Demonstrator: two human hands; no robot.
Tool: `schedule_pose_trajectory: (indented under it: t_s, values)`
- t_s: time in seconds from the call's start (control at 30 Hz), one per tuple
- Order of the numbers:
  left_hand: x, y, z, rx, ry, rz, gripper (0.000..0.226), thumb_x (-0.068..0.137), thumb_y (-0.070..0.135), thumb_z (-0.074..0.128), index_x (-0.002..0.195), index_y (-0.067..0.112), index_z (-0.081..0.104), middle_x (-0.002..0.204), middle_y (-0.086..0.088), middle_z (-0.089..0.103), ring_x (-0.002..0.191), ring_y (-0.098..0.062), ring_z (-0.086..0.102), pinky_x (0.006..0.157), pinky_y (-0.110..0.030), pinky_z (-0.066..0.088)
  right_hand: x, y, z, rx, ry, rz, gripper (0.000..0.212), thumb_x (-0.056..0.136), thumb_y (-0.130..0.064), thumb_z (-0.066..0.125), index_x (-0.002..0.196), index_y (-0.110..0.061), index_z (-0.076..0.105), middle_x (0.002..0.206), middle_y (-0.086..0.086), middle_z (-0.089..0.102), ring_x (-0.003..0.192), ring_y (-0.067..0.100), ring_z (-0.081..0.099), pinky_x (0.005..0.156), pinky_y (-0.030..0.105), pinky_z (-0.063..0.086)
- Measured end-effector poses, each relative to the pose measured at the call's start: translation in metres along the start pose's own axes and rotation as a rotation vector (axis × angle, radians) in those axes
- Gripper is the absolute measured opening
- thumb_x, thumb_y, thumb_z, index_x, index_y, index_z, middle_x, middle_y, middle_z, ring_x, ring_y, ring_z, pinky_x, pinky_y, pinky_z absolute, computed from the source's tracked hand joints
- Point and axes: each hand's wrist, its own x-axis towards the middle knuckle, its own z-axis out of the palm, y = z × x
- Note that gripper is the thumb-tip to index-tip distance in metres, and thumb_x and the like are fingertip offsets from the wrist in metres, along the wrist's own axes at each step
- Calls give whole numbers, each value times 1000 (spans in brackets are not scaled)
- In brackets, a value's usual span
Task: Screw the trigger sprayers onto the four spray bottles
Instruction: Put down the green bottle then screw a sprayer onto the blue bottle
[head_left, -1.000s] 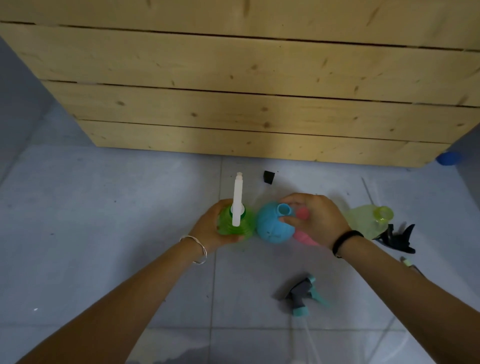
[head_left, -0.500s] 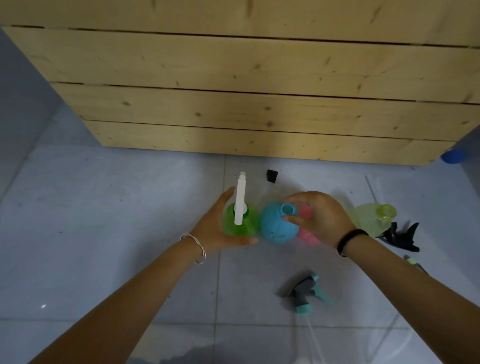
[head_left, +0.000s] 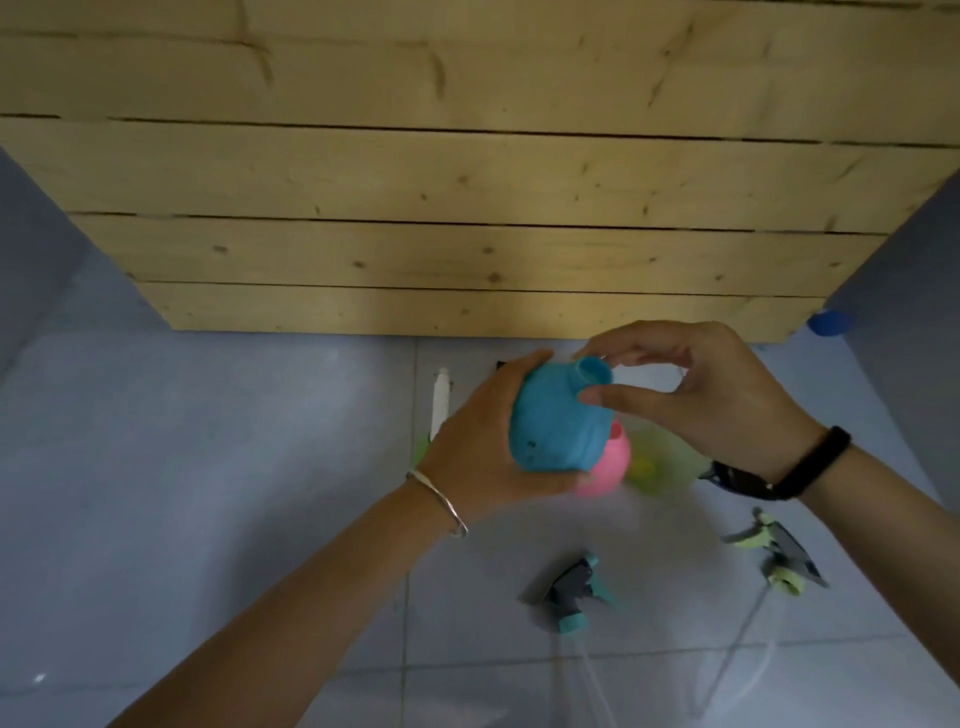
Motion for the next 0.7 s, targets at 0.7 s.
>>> schedule_pose_trajectory:
  t_s: [0.7]
  values:
    - [-92, -81, 71, -173, -128, -358, 79, 44, 51, 88, 111, 46, 45, 108, 19, 63, 100, 1, 62, 75, -20, 55, -116, 168, 114, 307, 90, 987, 61, 69, -32, 81, 116, -4, 54, 112, 14, 60, 96, 26, 58, 79, 31, 49]
